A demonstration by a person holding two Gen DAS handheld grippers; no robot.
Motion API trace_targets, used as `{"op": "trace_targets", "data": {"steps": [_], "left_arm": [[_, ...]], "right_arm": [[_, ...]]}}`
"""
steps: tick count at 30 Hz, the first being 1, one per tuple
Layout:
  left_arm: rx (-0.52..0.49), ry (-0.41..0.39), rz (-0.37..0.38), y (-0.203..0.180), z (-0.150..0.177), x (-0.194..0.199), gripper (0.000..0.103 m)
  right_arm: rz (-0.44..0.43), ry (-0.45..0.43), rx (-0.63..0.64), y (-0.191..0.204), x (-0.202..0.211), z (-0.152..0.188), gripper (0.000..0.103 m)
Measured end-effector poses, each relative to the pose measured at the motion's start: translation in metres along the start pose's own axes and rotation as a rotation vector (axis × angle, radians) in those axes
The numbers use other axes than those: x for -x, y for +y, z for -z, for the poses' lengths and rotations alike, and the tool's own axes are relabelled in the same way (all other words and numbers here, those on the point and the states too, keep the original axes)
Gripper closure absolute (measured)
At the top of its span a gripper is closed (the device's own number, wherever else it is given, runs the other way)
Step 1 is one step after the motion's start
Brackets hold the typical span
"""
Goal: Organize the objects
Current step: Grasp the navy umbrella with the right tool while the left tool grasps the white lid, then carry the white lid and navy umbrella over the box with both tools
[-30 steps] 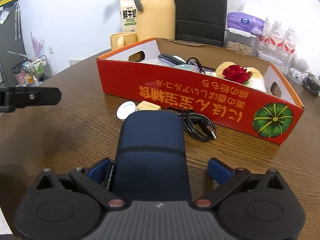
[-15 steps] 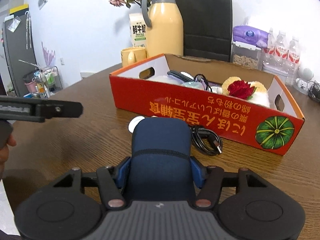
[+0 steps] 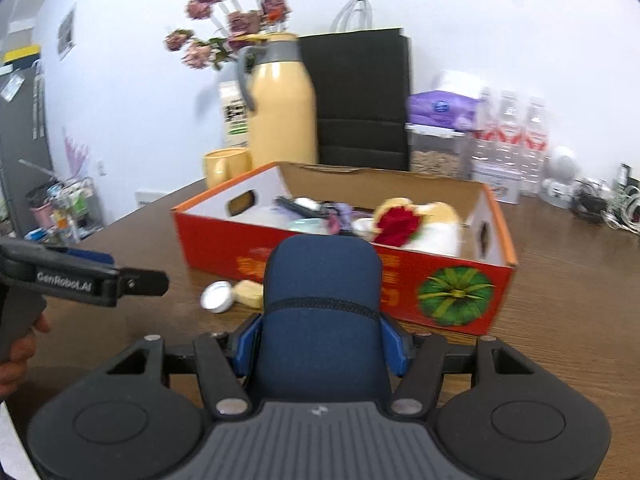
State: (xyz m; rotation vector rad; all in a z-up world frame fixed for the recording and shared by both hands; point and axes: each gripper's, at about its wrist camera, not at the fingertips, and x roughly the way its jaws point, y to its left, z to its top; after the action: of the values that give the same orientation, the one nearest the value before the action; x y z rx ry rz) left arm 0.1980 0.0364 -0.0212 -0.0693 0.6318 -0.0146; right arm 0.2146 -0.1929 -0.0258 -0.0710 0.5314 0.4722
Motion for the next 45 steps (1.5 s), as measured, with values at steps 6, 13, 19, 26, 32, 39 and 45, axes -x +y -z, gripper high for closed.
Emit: {"op": "trace_targets", "data": {"steps": [6, 13, 19, 26, 32, 39, 45], "left_arm": [[-0.033, 0.029, -0.007, -0.018, 0.002, -0.02, 0.0], [-0.071, 0.051, -0.028, -0.03, 0.002, -0.042, 0.005], [-0.073, 0.057, 0.018, -0.034, 0.001, -0.056, 0.027], [-0.056, 0.039, 0.043, -0.031, 0.003, -0.055, 0.073], [-0.049, 0.016, 0.041, -0.03, 0.005, -0.049, 0.074], [-0.041, -0.027, 0.057, -0.027, -0.001, -0.03, 0.074], [-0.043, -0.103, 0.092, -0.027, -0.019, -0.008, 0.074]], "right_arm": [[0.049, -0.017, -0.036, -0.022, -0.002, 0.007, 0.043], [0.041, -0.032, -0.025, -0.022, -0.006, 0.013, 0.043], [0.039, -0.037, -0.024, -0.021, -0.007, 0.016, 0.043], [0.038, -0.039, -0.021, -0.02, -0.007, 0.018, 0.043], [0.042, -0.04, -0.011, -0.018, -0.007, 0.02, 0.043], [0.041, -0.054, 0.0, -0.014, -0.001, 0.016, 0.043], [0.025, -0.081, 0.027, -0.006, 0.007, 0.005, 0.043]]}}
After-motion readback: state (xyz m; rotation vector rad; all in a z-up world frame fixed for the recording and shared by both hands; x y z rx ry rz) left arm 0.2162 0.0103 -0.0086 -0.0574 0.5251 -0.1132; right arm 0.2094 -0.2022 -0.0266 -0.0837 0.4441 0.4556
